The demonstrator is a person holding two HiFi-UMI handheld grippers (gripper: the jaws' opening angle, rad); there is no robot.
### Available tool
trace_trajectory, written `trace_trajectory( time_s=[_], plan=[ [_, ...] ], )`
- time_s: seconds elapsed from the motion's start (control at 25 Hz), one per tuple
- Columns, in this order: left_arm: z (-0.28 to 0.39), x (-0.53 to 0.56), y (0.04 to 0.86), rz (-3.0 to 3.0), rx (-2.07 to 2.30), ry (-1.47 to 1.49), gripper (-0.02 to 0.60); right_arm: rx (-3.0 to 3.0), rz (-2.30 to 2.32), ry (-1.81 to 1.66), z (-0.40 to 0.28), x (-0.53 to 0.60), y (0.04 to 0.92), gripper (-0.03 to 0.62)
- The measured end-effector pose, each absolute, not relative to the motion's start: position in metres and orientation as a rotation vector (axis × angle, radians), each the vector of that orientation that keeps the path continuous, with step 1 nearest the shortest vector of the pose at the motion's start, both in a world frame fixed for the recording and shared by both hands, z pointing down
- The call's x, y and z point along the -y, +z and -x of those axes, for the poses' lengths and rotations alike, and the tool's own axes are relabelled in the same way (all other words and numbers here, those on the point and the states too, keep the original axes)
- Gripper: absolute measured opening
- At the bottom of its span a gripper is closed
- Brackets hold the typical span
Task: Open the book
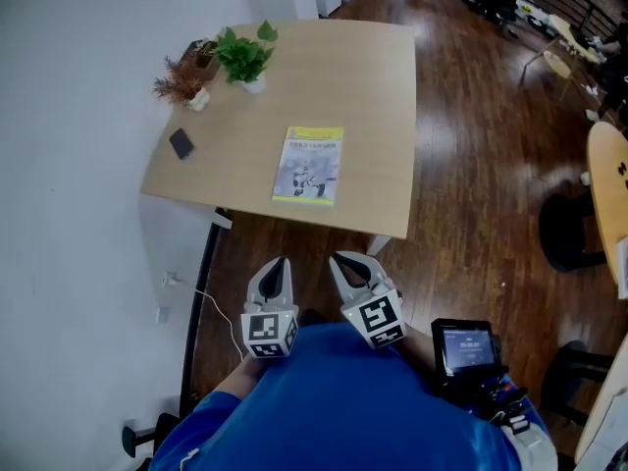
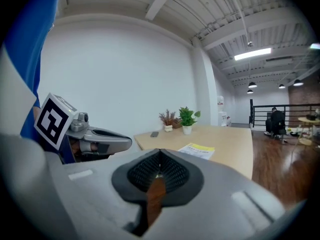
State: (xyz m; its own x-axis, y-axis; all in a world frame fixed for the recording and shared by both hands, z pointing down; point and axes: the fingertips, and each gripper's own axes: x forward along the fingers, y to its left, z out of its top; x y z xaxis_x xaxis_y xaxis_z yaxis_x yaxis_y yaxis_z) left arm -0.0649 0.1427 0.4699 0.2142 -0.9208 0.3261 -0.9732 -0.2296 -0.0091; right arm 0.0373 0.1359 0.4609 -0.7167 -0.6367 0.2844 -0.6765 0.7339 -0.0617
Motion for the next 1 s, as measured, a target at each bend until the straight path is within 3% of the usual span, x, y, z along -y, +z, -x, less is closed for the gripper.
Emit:
trace_trajectory(
  time_s=[0.56, 1.0],
  plan=[
    [0.028, -0.037, 0.487, -2.35, 1.642, 0.474, 0.006, 2.607, -1.22, 0.321, -0.078, -0.044, 0.476, 0.003],
    [0.056, 0.058, 0.503, -2.422, 1.471, 0.487, 0.006, 2.443, -1.356, 0.381, -0.057, 0.038, 0.49, 0.002]
  ],
)
